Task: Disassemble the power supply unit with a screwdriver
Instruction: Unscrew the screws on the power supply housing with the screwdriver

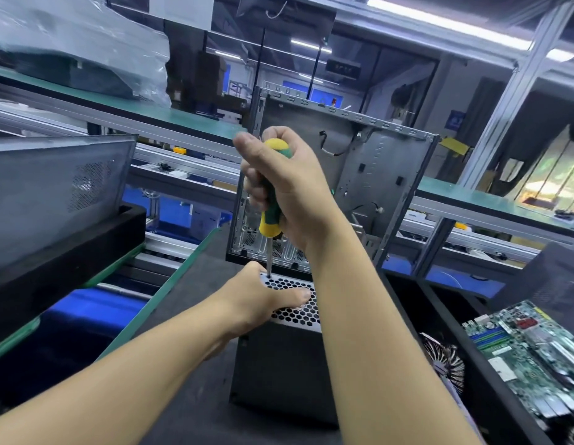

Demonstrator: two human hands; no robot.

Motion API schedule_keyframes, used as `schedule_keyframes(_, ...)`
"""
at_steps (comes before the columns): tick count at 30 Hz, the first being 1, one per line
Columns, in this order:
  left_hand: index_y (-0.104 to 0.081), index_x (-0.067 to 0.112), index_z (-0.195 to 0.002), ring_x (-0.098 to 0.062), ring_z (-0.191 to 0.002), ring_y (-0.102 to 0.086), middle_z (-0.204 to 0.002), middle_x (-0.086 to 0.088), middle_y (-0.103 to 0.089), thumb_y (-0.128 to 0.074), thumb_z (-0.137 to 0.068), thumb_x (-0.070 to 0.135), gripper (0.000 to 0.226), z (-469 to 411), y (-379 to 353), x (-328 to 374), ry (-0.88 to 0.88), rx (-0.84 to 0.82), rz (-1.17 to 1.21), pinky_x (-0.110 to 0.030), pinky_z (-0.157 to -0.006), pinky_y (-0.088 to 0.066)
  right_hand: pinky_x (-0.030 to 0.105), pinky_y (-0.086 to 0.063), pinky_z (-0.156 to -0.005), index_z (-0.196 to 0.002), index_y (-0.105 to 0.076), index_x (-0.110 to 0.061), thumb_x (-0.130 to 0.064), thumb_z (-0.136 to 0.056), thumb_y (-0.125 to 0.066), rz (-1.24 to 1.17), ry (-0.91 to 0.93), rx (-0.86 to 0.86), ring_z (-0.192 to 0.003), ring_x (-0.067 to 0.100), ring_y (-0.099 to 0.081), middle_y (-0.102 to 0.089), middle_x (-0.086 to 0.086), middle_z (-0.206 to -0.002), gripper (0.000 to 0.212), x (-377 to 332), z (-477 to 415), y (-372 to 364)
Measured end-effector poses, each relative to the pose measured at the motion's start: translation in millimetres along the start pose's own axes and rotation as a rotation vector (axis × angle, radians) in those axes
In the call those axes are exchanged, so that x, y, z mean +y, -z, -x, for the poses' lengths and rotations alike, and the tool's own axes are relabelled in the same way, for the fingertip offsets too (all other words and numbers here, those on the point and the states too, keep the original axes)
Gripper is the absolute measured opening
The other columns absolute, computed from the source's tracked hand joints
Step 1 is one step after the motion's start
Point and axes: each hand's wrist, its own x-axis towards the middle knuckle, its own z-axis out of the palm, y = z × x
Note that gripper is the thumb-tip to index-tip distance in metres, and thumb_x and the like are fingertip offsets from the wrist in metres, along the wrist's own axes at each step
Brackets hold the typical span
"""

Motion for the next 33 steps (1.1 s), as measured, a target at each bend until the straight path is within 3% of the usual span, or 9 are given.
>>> schedule_keyframes(5,-0.038,0.024,-0.138,-0.009,-0.101,-0.056,-0.120,0.005,-0.059,-0.079,-0.063,0.072,0.098,0,0,-1,-0.025,0.028,-0.002,-0.028,-0.073,-0.039,0.021,-0.041,-0.047,-0.096,-0.044,-0.009,-0.024,-0.095,-0.056,-0.203,0.009,0.078,-0.051,0.008,-0.047,-0.059,-0.001,-0.075,0.020,10,-11,14)
schedule_keyframes(9,-0.030,0.021,-0.148,-0.021,-0.117,-0.053,-0.140,-0.003,-0.054,-0.079,-0.063,0.072,0.110,-1,0,-4,-0.034,0.006,0.006,-0.034,-0.088,-0.038,0.037,-0.057,-0.080,-0.090,-0.067,-0.012,-0.030,-0.096,-0.060,-0.263,-0.072,0.122,-0.083,0.020,-0.064,-0.069,0.005,-0.092,0.021,11,-8,30)
schedule_keyframes(11,-0.030,0.022,-0.147,-0.019,-0.115,-0.053,-0.138,-0.002,-0.053,-0.079,-0.063,0.073,0.109,-1,0,-4,-0.034,-0.006,0.011,-0.034,-0.086,-0.038,0.042,-0.056,-0.086,-0.097,-0.071,-0.011,-0.034,-0.097,-0.058,-0.167,-0.079,0.099,-0.081,0.019,-0.064,-0.068,0.002,-0.085,0.027,8,-4,34)
schedule_keyframes(16,-0.037,0.021,-0.135,-0.011,-0.102,-0.053,-0.121,0.003,-0.056,-0.079,-0.061,0.075,0.100,-1,1,-3,-0.022,-0.016,0.005,-0.026,-0.070,-0.037,0.039,-0.057,-0.069,-0.119,-0.058,-0.008,-0.032,-0.105,-0.042,-0.218,-0.031,0.083,-0.071,0.022,-0.062,-0.065,0.008,-0.084,0.032,5,5,24)
schedule_keyframes(20,-0.038,0.022,-0.137,-0.012,-0.105,-0.055,-0.125,0.000,-0.060,-0.079,-0.062,0.074,0.100,-1,1,-3,-0.026,-0.007,0.010,-0.025,-0.070,-0.037,0.026,-0.036,-0.050,-0.110,-0.047,-0.011,-0.047,-0.106,-0.024,-0.283,-0.019,0.087,-0.056,0.015,-0.043,-0.057,0.006,-0.075,0.043,14,4,16)
schedule_keyframes(23,-0.037,0.022,-0.139,-0.017,-0.111,-0.054,-0.131,-0.001,-0.058,-0.079,-0.063,0.073,0.101,-3,0,-4,-0.022,0.001,0.006,-0.030,-0.076,-0.038,0.022,-0.031,-0.049,-0.103,-0.042,-0.012,-0.069,-0.087,-0.041,-0.242,0.048,0.012,-0.057,0.009,-0.037,-0.051,0.001,-0.080,0.059,19,3,18)
schedule_keyframes(26,-0.033,0.025,-0.143,-0.018,-0.113,-0.052,-0.135,0.000,-0.055,-0.078,-0.062,0.076,0.106,-3,0,-3,-0.021,-0.007,-0.006,-0.031,-0.078,-0.037,0.020,-0.034,-0.046,-0.106,-0.040,-0.011,-0.045,-0.086,-0.068,-0.213,0.078,0.114,-0.056,0.008,-0.040,-0.053,-0.001,-0.085,0.048,22,4,21)
schedule_keyframes(30,-0.035,0.025,-0.142,-0.015,-0.112,-0.054,-0.131,0.000,-0.059,-0.075,-0.053,0.080,0.113,-1,-1,-3,-0.028,-0.011,-0.012,-0.030,-0.078,-0.038,0.028,-0.047,-0.053,-0.109,-0.050,-0.008,-0.028,-0.099,-0.054,-0.266,0.083,0.201,-0.064,0.012,-0.056,-0.062,0.000,-0.092,0.022,24,6,21)
schedule_keyframes(33,-0.032,0.024,-0.146,-0.018,-0.115,-0.054,-0.132,-0.001,-0.060,-0.078,-0.055,0.077,0.114,-1,-1,-3,-0.035,-0.003,-0.003,-0.031,-0.080,-0.038,0.031,-0.051,-0.062,-0.113,-0.061,-0.005,-0.039,-0.102,-0.045,-0.226,0.037,0.192,-0.070,0.015,-0.059,-0.063,0.002,-0.090,0.039,24,8,19)
